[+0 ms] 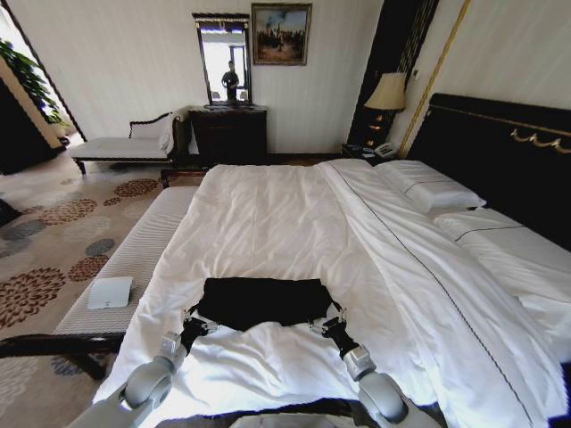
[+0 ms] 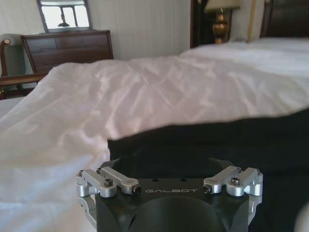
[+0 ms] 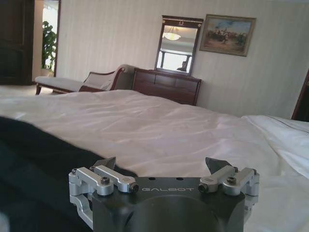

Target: Fold the clothes on the bed.

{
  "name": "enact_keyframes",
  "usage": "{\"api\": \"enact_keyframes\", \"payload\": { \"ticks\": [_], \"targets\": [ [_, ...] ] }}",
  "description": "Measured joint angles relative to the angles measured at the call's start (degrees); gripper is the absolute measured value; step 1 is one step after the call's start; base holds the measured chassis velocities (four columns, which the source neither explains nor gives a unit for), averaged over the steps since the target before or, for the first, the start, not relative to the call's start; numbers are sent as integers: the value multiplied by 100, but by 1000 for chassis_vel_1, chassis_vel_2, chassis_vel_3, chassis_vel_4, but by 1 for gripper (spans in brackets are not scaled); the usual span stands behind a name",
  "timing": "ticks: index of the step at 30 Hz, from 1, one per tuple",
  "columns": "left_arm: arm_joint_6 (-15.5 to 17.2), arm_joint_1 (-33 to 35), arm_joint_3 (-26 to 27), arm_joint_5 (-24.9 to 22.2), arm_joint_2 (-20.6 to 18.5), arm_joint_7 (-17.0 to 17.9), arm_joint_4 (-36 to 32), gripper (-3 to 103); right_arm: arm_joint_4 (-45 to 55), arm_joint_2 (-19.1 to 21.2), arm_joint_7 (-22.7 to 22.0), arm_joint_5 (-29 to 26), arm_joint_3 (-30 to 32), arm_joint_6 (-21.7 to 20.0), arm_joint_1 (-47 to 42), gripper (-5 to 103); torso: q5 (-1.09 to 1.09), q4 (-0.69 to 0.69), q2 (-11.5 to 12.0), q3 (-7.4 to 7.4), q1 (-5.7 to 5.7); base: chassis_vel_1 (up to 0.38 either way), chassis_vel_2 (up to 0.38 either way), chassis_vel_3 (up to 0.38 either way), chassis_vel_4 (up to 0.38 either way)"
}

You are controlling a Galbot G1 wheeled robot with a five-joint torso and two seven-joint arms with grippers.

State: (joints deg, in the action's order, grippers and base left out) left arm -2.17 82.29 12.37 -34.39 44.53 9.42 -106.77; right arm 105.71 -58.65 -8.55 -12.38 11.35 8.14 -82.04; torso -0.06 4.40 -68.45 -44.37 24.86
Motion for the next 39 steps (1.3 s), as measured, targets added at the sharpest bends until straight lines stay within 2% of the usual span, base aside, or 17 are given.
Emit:
{"api": "enact_keyframes", "payload": {
  "ticks": [3, 4, 8, 9, 12, 16, 18, 21, 32, 35, 39],
  "targets": [
    [293, -503, -103, -757, 48, 300, -205, 100, -260, -35, -38, -445, -211, -263, 563, 100, 5, 0, 0, 0, 1, 0, 0, 0, 0],
    [293, -503, -103, -757, 48, 300, -205, 100, -260, -35, -38, -445, -211, -263, 563, 100, 5, 0, 0, 0, 1, 0, 0, 0, 0],
    [773, -1427, -500, -1142, 303, 663, 228, 100, -998, -128, -115, -712, -599, -445, 1236, 100, 0, 1, 1, -2, 1, 0, 0, 0, 0],
    [773, -1427, -500, -1142, 303, 663, 228, 100, -998, -128, -115, -712, -599, -445, 1236, 100, 0, 1, 1, -2, 1, 0, 0, 0, 0],
    [1031, -1995, -822, -1486, 494, 855, 745, 100, -1263, -173, -227, -994, -816, -665, 1521, 100, 1, 0, 1, -2, 2, 0, 0, 0, 0],
    [1198, -2202, -999, -1829, 457, 955, 985, 100, -1307, -170, -304, -1100, -921, -806, 1522, 100, 1, 2, 1, -2, 2, 0, 0, 0, 0],
    [1203, -2175, -1010, -1840, 360, 932, 1001, 100, -1287, -146, -304, -1065, -941, -808, 1440, 100, 1, 2, 1, -2, 2, 0, 0, 0, 0],
    [1147, -1946, -1007, -1760, 142, 798, 1037, 100, -1302, -132, -181, -765, -920, -603, 1218, 100, 2, 0, 1, -1, 1, 0, 0, 0, 0],
    [1009, -1043, -672, -1432, -132, 633, 685, 100, -979, -40, -145, -456, -828, -462, 754, 100, 1, 1, 1, 0, 1, 0, 0, 0, 0],
    [787, -660, -582, -1025, -275, 418, 778, 100, -1043, -13, -128, -343, -749, -363, 462, 100, 2, 0, 1, 0, 1, 0, 0, 0, 0],
    [697, -319, -443, -873, -304, 344, 706, 100, -871, 64, -90, -227, -587, -306, 142, 100, 1, 0, 1, 0, 0, 0, 0, 0, 0]
  ]
}}
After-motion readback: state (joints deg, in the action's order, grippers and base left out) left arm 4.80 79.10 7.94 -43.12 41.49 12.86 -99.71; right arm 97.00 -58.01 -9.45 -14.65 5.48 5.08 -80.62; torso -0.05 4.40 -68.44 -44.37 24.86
